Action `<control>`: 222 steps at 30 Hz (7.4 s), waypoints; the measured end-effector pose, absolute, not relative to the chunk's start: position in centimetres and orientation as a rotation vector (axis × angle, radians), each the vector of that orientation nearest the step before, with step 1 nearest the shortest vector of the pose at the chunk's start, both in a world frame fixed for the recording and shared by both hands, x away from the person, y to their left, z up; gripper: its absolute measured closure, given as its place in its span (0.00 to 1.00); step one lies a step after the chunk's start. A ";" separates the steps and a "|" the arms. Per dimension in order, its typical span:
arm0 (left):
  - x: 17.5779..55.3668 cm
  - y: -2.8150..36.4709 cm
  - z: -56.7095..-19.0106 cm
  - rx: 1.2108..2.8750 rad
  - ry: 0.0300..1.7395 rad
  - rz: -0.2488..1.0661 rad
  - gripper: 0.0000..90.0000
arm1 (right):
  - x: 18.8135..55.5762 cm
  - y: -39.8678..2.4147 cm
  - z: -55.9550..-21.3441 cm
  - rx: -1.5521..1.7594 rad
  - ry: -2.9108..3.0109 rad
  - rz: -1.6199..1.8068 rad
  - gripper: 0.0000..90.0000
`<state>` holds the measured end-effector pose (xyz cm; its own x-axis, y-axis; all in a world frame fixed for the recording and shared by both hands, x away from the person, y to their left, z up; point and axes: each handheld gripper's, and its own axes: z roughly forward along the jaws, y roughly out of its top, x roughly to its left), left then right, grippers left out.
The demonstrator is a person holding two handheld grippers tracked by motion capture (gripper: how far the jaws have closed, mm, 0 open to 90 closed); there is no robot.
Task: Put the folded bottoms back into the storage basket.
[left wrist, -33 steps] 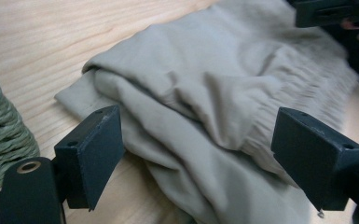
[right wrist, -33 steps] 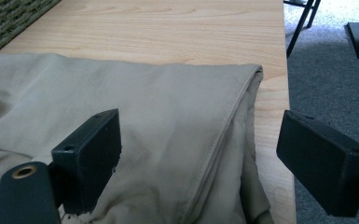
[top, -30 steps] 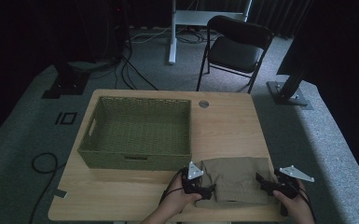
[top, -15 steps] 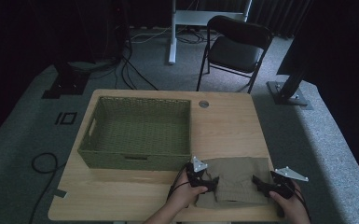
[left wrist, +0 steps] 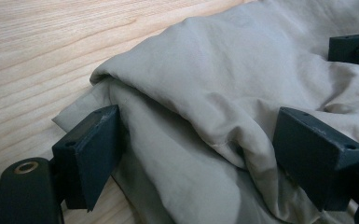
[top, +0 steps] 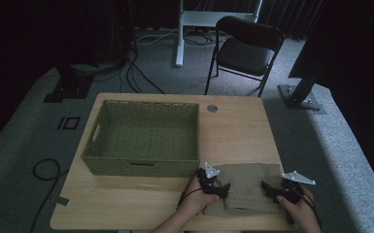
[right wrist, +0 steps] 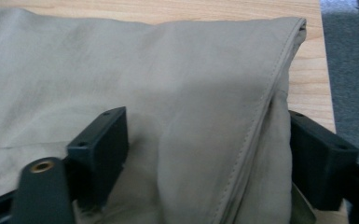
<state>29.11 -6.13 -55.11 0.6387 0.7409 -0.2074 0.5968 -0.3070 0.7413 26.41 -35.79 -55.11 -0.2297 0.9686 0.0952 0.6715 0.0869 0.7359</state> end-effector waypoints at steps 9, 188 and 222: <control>28.8 -8.1 -55.0 2.078 0.944 0.224 0.74 | 26.2 -34.1 -54.1 1.608 2.027 0.877 0.75; 45.3 22.8 -50.0 1.880 1.510 0.670 0.33 | 45.9 -0.9 -50.2 1.455 2.262 0.997 0.23; 39.8 21.9 -41.0 1.808 1.298 0.638 0.22 | 43.2 -2.3 -42.1 1.391 2.175 1.167 0.17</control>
<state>39.84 21.89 -40.97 0.3457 0.9369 -0.0513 0.5316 -0.1504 0.8335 43.19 -2.33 -42.14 -0.4822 0.8610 0.1620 0.6110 0.1979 0.7665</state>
